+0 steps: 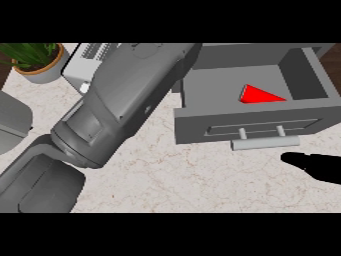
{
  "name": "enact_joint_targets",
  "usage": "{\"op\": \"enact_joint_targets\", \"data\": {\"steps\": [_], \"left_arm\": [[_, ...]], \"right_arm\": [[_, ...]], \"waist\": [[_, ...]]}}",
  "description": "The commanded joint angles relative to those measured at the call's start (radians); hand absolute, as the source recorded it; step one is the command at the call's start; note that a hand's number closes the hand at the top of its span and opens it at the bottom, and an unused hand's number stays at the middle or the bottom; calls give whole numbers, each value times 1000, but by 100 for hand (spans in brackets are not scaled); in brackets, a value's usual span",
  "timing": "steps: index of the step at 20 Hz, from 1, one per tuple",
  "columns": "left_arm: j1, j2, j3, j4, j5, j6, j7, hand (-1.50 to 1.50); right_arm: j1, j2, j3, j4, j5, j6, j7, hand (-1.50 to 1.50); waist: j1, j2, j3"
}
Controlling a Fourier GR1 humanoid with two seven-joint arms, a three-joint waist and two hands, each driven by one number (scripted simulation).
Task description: Pick up the can, place it into the drawer and close the drawer
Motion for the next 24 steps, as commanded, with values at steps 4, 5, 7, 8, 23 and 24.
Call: {"op": "enact_joint_targets", "data": {"steps": [4, 5, 7, 8, 23, 24], "left_arm": [[-3, 0, -7, 22, 5, 2, -29, -150], [-33, 0, 3, 37, -11, -23, -20, -150], [-40, 0, -20, 44, -16, 9, -7, -150], [-41, 0, -4, 45, -19, -17, -5, -150], [34, 77, 20, -37, -54, -43, 31, -150], [27, 90, 19, -37, -58, -58, 47, -150]], "right_arm": [[-99, -17, 141, 207, 262, -57, -65, -150], [-85, 12, 171, 230, 309, -93, -63, -150], [-135, -3, 185, 331, 326, -94, -120, -150], [-127, -7, 161, 395, 349, -136, -167, -150], [-417, 86, 172, 1047, 595, -451, -291, -150], [-490, 110, 175, 1076, 621, -456, -248, -150]], "waist": [[42, -6, -1], [55, -9, -1], [48, -7, 0], [62, -10, 0], [103, -22, -1], [105, -21, -2]]}}
